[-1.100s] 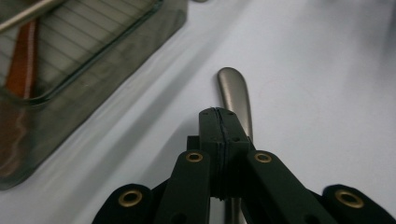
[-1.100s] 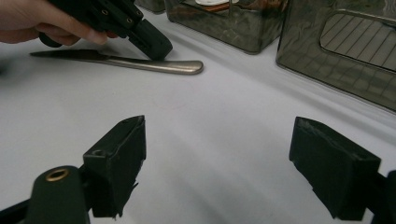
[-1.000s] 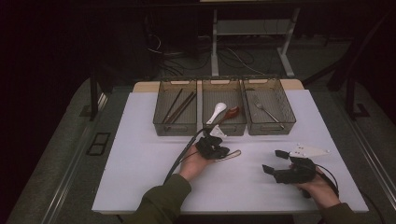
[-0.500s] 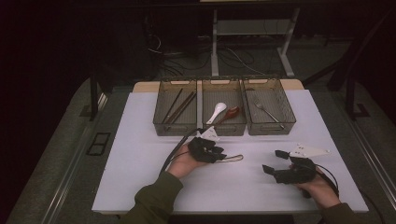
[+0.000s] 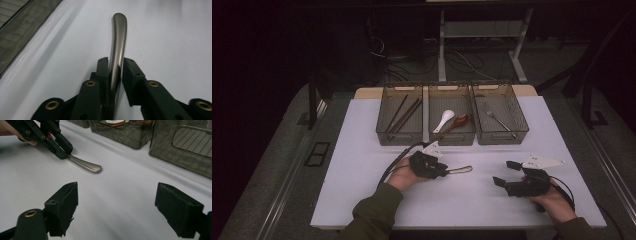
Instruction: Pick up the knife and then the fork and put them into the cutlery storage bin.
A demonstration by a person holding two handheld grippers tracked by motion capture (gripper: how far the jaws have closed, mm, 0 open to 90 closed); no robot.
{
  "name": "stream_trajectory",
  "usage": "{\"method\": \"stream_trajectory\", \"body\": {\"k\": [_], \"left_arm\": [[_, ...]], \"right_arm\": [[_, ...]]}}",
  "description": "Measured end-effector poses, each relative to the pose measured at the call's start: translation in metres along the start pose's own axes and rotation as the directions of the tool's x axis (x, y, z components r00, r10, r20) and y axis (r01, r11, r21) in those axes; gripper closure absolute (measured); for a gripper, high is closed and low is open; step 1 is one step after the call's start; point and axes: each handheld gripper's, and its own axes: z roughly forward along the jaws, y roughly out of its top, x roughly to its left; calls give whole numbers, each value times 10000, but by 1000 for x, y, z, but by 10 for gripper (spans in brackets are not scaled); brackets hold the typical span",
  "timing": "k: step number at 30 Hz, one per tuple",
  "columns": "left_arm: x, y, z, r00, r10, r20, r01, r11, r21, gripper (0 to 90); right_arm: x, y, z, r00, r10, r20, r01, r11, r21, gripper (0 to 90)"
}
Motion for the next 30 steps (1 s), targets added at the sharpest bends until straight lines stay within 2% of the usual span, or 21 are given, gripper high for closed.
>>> {"method": "stream_trajectory", "body": {"k": [2,6,9,14,17,19,21,22,25,30], "left_arm": [[-2,0,1,10000,4,-52,-4,10000,-98,761],[-2,0,0,9995,302,-60,-301,9995,55,789],[-1,0,1,9999,123,59,-122,9999,-55,791],[-1,0,0,9995,316,4,-316,9995,12,791],[-1,0,0,9999,156,12,-155,9998,-111,791],[0,0,-1,9998,217,11,-217,9997,-58,792],[0,1,-2,10000,78,60,-77,9999,-145,791],[1,1,-3,9997,243,30,-243,9997,-92,792],[0,2,-5,10000,73,59,-72,9998,-164,791],[-2,6,-10,9996,282,55,-281,9995,-149,791]], "right_arm": [[0,0,0,10000,-19,-54,19,10000,-20,183],[1,0,0,9999,-44,-105,44,10000,-47,183],[0,0,1,9999,-8,-152,7,10000,-51,183],[-1,0,2,9996,142,-259,-139,9998,117,178],[-1,-1,3,9988,263,-402,-265,9996,-36,166],[-2,-1,3,9983,385,-448,-385,9993,4,166],[-2,-1,3,9981,425,-436,-423,9991,49,166],[-3,-1,3,9981,438,-424,-435,9990,64,166],[-3,-1,3,9987,288,-416,-282,9995,131,166],[-3,2,0,9970,249,-728,-229,9993,286,166]]}}
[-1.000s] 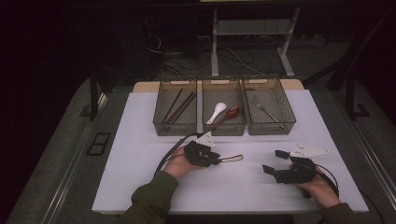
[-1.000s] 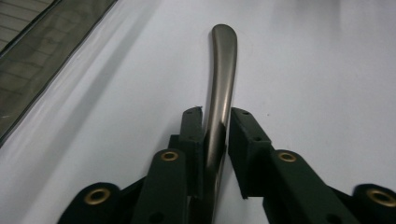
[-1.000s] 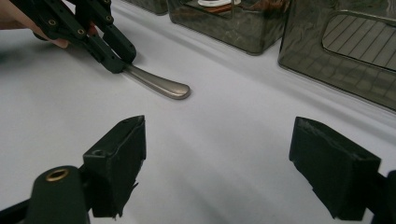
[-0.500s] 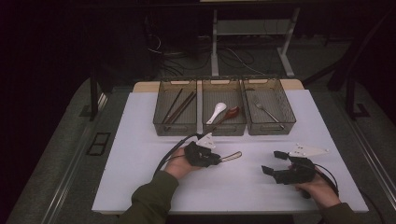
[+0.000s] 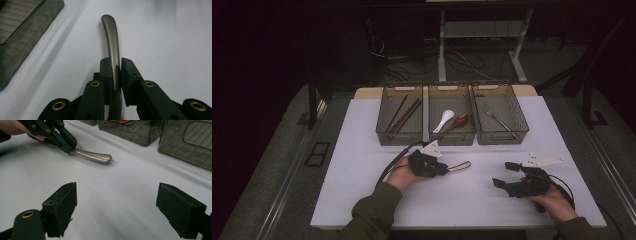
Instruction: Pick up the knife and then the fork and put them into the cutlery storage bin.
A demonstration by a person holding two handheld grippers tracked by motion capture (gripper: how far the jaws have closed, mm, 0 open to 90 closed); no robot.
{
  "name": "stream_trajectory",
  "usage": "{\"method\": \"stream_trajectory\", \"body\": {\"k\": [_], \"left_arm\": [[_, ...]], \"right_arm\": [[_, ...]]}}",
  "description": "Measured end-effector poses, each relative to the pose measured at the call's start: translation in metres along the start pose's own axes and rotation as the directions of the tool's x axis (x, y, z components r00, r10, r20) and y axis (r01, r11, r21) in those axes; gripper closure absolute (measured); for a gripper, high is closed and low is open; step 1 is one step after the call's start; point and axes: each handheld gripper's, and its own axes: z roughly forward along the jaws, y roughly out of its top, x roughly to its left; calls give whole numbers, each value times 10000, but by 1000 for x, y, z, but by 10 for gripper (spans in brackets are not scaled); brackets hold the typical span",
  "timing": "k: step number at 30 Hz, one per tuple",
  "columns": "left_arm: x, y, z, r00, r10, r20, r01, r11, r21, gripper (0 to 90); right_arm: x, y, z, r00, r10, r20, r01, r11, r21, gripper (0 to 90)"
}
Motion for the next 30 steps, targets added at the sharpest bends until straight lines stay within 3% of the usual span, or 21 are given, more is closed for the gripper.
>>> {"method": "stream_trajectory", "body": {"k": [4,6,11,17,24,27,28,30], "left_arm": [[-3,4,-5,9999,161,47,-161,9999,-44,791],[-5,6,-7,9996,247,109,-246,9997,-79,791],[-12,11,-11,9982,558,221,-554,9983,-152,791],[-22,17,-11,9960,837,318,-832,9964,-177,791],[-35,23,-14,9908,1282,443,-1277,9917,-147,791],[-41,24,-15,9887,1402,526,-1393,9900,-198,791],[-41,26,-15,9847,1664,509,-1657,9860,-172,791],[-44,27,-15,9821,1801,553,-1794,9836,-162,791]], "right_arm": [[-1,5,-3,9994,-249,-223,254,9995,210,165],[-2,9,-4,9981,-201,-585,223,9990,379,165],[-1,19,-8,9902,-767,-1165,872,9923,884,166],[0,37,-2,9789,-1230,-1630,1418,9838,1093,168],[3,57,9,9544,-1727,-2436,2080,9698,1272,170],[6,65,17,9410,-1930,-2779,2372,9621,1349,170],[7,67,19,9371,-1961,-2887,2429,9604,1363,173],[10,73,25,9244,-2048,-3218,2628,9534,1482,204]]}}
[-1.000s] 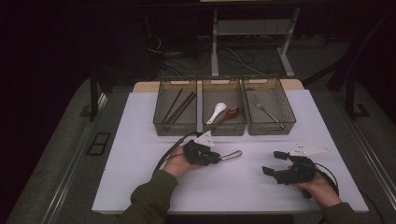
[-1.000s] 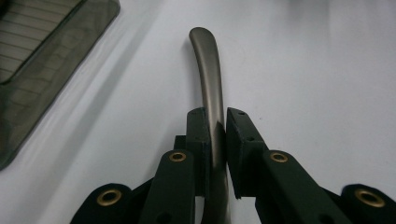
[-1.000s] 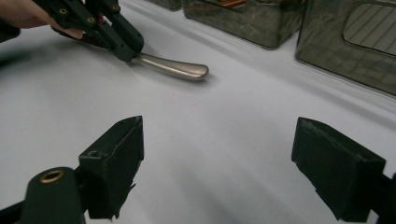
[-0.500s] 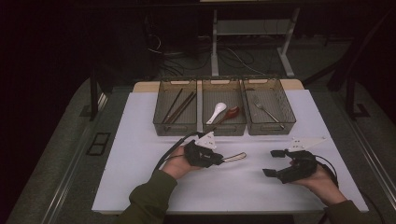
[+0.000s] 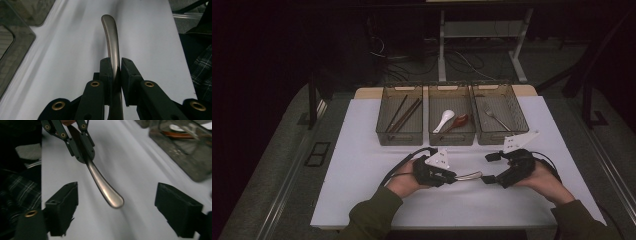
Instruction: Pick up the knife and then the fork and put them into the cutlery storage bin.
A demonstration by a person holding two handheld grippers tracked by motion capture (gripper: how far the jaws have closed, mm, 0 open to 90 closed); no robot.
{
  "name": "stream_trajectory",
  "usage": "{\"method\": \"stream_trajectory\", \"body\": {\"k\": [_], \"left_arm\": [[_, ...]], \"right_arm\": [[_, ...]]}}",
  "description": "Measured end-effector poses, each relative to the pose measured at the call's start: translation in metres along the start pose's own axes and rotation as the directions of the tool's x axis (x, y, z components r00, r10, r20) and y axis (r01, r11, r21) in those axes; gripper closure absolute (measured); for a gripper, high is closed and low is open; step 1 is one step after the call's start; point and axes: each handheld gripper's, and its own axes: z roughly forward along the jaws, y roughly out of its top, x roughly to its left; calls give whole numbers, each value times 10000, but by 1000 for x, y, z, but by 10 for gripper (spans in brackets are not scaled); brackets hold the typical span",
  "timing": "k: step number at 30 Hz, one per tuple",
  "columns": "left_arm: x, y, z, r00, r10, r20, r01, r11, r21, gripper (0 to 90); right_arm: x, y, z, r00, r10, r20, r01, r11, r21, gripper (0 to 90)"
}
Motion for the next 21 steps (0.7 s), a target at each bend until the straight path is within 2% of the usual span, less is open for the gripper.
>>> {"method": "stream_trajectory", "body": {"k": [4,7,8,14,15,16,18,21], "left_arm": [[-4,4,0,9997,247,45,-247,9997,19,791],[-6,7,1,9993,346,101,-346,9994,14,791],[-7,8,1,9989,461,114,-462,9989,59,791],[-12,13,3,9977,649,192,-651,9978,128,790],[-13,14,4,9975,670,206,-672,9977,118,790],[-13,14,4,9972,708,239,-712,9974,138,790],[-16,16,4,9975,641,306,-646,9978,162,790],[-17,18,5,9960,837,298,-843,9963,193,790]], "right_arm": [[2,12,11,9984,-215,-528,241,9985,495,234],[0,17,21,9935,-745,-865,826,9921,944,268],[0,19,24,9915,-750,-1059,865,9903,1085,292],[1,23,44,9723,-954,-2136,1348,9747,1783,440],[1,23,46,9693,-969,-2259,1414,9715,1901,474],[3,24,47,9686,-793,-2357,1300,9694,2081,505],[3,25,51,9643,-850,-2509,1423,9651,2200,565],[4,26,57,9539,-980,-2836,1721,9529,2497,627]]}}
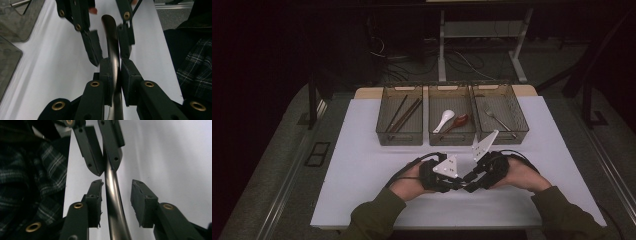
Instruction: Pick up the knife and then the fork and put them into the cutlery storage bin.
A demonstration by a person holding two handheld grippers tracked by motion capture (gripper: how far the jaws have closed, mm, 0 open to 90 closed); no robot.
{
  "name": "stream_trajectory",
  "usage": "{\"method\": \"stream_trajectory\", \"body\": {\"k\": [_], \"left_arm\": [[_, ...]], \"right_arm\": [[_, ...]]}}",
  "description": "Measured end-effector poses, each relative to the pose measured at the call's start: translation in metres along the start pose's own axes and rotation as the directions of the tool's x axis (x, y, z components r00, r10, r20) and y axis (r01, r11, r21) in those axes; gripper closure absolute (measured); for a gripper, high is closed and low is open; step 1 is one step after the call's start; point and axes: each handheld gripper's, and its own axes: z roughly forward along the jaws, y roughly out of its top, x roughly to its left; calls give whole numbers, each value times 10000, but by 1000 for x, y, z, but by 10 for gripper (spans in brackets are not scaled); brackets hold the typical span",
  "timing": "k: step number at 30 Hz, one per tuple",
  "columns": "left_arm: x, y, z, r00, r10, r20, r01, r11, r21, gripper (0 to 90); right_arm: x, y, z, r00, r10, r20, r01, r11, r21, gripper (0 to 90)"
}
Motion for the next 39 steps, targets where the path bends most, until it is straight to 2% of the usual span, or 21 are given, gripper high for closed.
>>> {"method": "stream_trajectory", "body": {"k": [3,5,7,9,11,13,19,23,25,29,32,36,39], "left_arm": [[-1,1,1,9999,111,4,-111,9999,67,790],[-1,1,2,9999,91,118,-92,9998,147,790],[0,1,3,9995,312,39,-313,9990,327,789],[1,1,4,9997,213,156,-218,9994,280,798],[1,0,2,9999,86,144,-88,9999,130,860],[2,-1,-1,10000,2,85,-4,9999,134,797],[7,-5,-9,9985,-534,-96,532,9985,-158,674],[10,-12,-17,9938,-1035,-395,1019,9940,-396,597],[11,-18,-23,9882,-1447,-492,1412,9876,-683,562],[12,-28,-36,9785,-1939,-702,1863,9771,-1031,511],[11,-37,-44,9679,-2298,-1019,2161,9677,-1295,466],[8,-50,-57,9477,-2861,-1412,2595,9487,-1809,422],[5,-60,-67,9315,-3193,-1745,2855,9387,-1934,390]], "right_arm": [[2,3,6,9995,-11,-322,20,9997,261,733],[3,4,8,9986,-212,-484,232,9989,402,769],[4,4,8,9986,-336,-409,355,9983,467,780],[4,4,7,9986,-400,-335,415,9981,451,815],[3,3,8,9979,-646,-93,651,9959,630,829],[3,2,10,9982,-598,-51,600,9952,776,830],[1,0,7,9973,-662,310,641,9960,622,829],[1,-4,6,9975,-562,421,535,9967,615,829],[-1,-6,4,9966,-592,574,558,9967,586,829],[-2,-10,-2,9959,-421,802,388,9984,421,829],[-3,-12,-6,9947,-338,975,308,9990,321,828],[-5,-17,-17,9874,-81,1578,64,9999,112,829],[-8,-22,-30,9806,157,1956,-93,9994,-336,829]]}}
